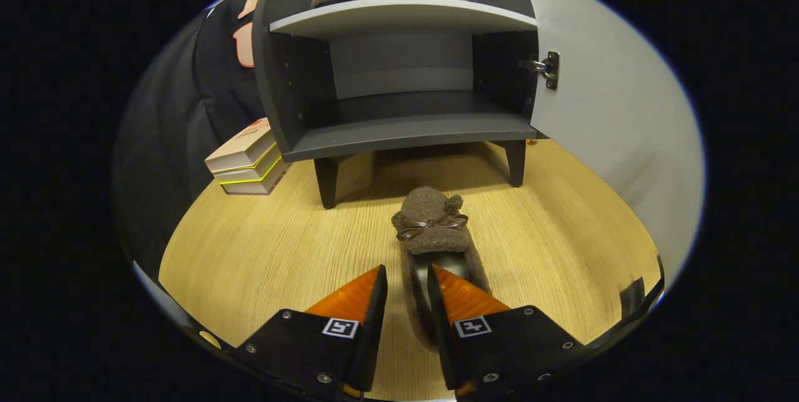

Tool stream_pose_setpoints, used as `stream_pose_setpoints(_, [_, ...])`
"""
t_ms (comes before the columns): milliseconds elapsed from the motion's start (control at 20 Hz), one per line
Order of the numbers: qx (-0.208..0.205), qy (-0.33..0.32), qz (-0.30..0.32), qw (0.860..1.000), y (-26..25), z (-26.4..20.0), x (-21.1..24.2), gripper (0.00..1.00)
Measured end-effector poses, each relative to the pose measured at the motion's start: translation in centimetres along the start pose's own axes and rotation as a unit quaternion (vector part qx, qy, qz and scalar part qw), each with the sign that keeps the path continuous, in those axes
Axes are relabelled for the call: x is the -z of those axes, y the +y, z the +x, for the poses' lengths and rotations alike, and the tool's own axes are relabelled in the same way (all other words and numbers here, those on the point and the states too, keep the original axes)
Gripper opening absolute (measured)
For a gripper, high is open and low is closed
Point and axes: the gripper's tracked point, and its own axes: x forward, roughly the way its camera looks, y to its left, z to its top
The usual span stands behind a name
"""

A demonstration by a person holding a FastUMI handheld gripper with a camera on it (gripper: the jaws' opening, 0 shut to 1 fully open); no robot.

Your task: Open the shoe cabinet door, grab the shoes and put them into the shoe cabinet, then close the shoe cabinet door.

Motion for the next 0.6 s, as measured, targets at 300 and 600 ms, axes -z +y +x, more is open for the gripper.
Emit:
stream_pose_setpoints(300, [0.004,0.034,0.004,0.999,-0.4,3.8,0.8,0.34])
stream_pose_setpoints(600, [-0.006,0.035,0.025,0.999,0.4,6.9,-0.2,0.17])
